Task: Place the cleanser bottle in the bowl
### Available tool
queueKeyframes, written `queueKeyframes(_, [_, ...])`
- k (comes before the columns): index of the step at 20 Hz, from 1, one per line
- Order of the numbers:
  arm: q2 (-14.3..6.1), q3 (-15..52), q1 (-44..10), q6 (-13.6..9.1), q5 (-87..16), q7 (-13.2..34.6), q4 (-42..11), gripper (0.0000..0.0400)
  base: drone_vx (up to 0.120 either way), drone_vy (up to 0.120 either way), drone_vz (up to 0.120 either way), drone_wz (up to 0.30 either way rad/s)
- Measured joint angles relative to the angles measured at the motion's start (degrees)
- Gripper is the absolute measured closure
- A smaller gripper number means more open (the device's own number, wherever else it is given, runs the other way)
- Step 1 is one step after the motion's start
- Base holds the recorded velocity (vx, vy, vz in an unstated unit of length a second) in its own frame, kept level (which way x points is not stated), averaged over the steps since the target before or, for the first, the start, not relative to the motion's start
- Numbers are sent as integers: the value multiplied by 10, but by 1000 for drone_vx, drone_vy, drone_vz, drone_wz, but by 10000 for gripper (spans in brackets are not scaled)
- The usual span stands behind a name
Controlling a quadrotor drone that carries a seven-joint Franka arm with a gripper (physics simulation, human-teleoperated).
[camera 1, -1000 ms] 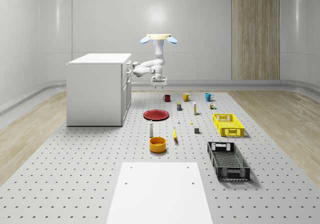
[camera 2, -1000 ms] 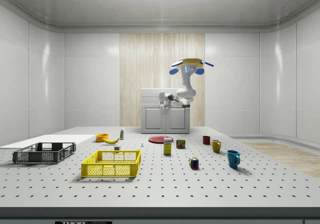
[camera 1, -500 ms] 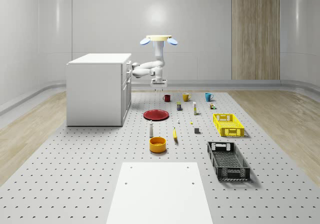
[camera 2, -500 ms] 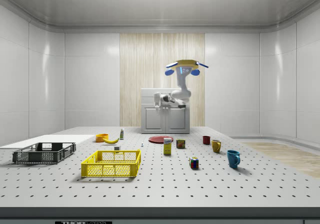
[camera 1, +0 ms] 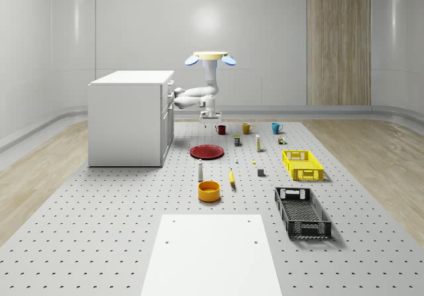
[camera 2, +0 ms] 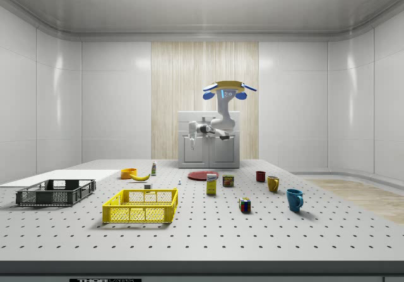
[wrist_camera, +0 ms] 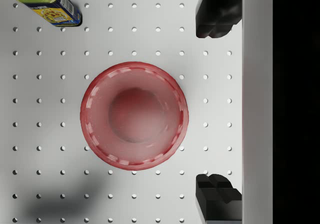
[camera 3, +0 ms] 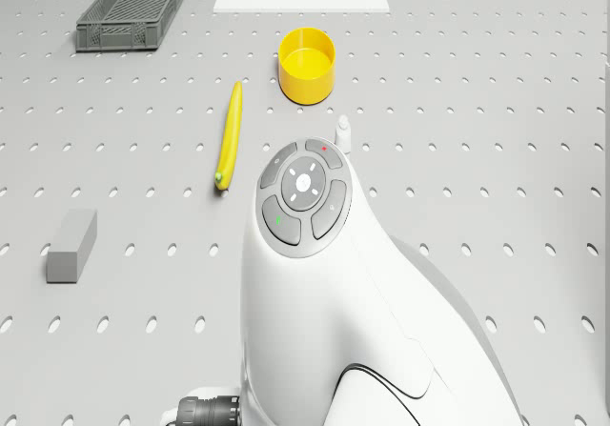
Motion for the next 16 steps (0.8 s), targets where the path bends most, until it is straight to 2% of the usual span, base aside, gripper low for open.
queueKeyframes(8, [-13, 3, -3, 13, 6, 3, 1, 0, 120, 0, 0, 0])
queueKeyframes(16, [-22, 4, 56, 20, 8, 10, 0, 0, 120, 10, 0, 0])
